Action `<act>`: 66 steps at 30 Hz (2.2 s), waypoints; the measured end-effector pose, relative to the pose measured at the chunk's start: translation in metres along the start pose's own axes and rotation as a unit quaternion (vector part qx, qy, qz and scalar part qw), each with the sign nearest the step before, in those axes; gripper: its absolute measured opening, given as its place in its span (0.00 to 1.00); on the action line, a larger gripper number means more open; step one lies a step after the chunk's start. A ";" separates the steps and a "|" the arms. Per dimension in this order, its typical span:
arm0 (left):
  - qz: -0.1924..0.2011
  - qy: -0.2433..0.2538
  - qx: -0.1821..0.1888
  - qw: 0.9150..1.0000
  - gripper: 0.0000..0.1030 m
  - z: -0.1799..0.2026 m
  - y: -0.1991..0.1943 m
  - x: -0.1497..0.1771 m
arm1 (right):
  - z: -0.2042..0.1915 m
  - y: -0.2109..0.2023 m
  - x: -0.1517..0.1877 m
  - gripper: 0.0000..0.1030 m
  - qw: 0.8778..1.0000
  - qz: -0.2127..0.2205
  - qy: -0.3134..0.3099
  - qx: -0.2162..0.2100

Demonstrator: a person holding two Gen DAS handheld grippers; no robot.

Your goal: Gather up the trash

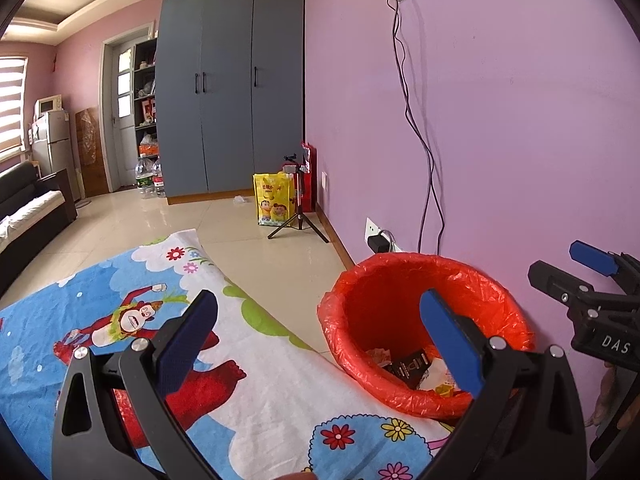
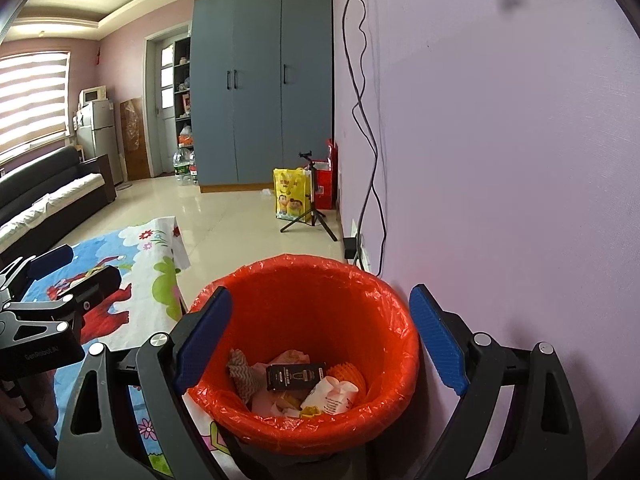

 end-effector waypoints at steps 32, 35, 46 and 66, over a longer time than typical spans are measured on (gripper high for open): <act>-0.029 0.058 0.024 0.998 0.95 0.014 -0.048 0.037 | -0.008 -0.052 0.036 0.82 1.000 -0.024 -0.002 0.019; -0.029 0.050 0.023 0.998 0.95 0.013 -0.048 0.037 | -0.007 -0.051 0.035 0.82 1.000 -0.022 -0.002 0.021; -0.033 0.049 0.032 0.998 0.95 0.016 -0.046 0.037 | -0.007 -0.049 0.035 0.82 0.999 -0.025 -0.005 0.021; -0.038 0.043 0.047 0.997 0.95 0.018 -0.038 0.034 | -0.010 -0.048 0.034 0.82 0.999 -0.025 0.002 0.022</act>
Point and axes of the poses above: each gripper's, at about its wrist camera, not at the fingertips, and y roughly the way its jaws point, z to its right, x to its underside, the point moved 3 cm from there along y, roughly the way its jaws point, and after that the axes turned 8 degrees about z, right-handed, at the moved point
